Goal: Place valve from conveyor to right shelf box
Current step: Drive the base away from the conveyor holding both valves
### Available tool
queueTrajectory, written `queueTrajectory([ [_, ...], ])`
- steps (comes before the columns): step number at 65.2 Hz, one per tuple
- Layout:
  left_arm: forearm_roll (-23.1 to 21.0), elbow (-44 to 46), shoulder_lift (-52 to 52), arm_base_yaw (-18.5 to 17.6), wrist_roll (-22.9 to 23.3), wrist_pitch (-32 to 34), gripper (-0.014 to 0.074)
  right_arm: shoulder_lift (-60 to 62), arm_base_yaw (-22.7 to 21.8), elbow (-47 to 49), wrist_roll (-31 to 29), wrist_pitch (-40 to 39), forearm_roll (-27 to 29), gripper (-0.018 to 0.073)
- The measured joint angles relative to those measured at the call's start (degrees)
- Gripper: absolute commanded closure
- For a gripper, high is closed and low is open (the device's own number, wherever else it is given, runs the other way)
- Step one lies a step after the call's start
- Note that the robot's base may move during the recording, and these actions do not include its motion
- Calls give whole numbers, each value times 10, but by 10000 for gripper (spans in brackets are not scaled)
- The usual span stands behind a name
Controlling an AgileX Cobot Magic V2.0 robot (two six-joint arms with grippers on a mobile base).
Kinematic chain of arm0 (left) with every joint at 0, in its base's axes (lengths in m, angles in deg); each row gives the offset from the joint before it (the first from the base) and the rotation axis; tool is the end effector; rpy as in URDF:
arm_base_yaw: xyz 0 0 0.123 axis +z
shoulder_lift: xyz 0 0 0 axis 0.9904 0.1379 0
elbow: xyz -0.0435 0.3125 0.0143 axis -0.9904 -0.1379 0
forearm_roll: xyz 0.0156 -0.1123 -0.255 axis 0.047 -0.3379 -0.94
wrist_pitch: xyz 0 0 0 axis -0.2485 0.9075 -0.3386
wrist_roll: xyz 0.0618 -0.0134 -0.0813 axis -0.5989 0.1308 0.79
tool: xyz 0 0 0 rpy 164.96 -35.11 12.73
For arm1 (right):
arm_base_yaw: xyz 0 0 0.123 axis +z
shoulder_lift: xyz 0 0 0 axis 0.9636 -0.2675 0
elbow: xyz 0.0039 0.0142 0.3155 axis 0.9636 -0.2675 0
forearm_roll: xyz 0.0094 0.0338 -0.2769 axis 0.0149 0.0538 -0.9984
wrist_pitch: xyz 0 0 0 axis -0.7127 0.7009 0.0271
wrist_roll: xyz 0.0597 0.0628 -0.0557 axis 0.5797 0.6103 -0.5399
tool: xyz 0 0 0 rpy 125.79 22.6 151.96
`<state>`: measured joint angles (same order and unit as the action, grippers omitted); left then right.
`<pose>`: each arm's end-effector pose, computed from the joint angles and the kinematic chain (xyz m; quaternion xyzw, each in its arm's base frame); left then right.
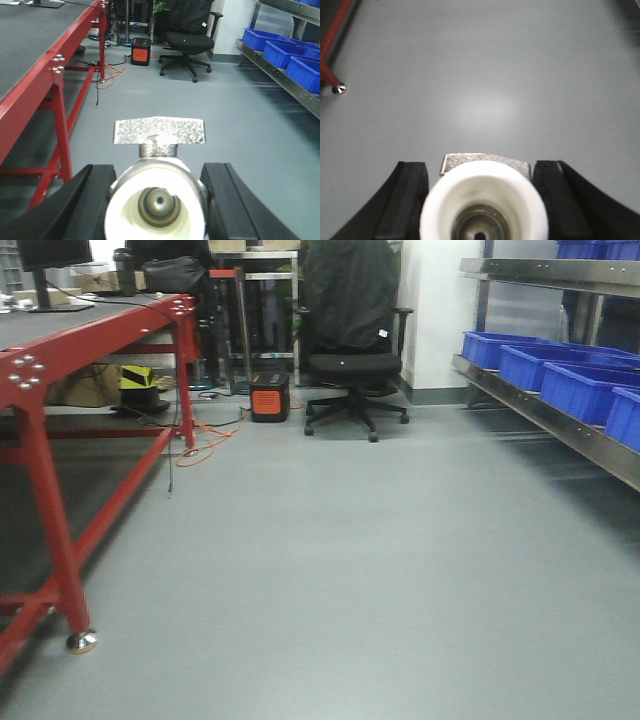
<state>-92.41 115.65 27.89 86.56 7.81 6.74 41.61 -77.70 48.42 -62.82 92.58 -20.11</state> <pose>0.0883 -0.0012 0.3674 -0.0238 0.7691 -0.0205 0.6383 0.1631 0.0007 0.3457 0.0428 0.8832 0.0506 0.4643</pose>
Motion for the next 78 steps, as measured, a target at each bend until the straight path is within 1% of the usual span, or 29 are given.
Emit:
queueTrajectory([
  [78,0,0,0,0,0,0,707,0,0,0,0,0,1,721],
])
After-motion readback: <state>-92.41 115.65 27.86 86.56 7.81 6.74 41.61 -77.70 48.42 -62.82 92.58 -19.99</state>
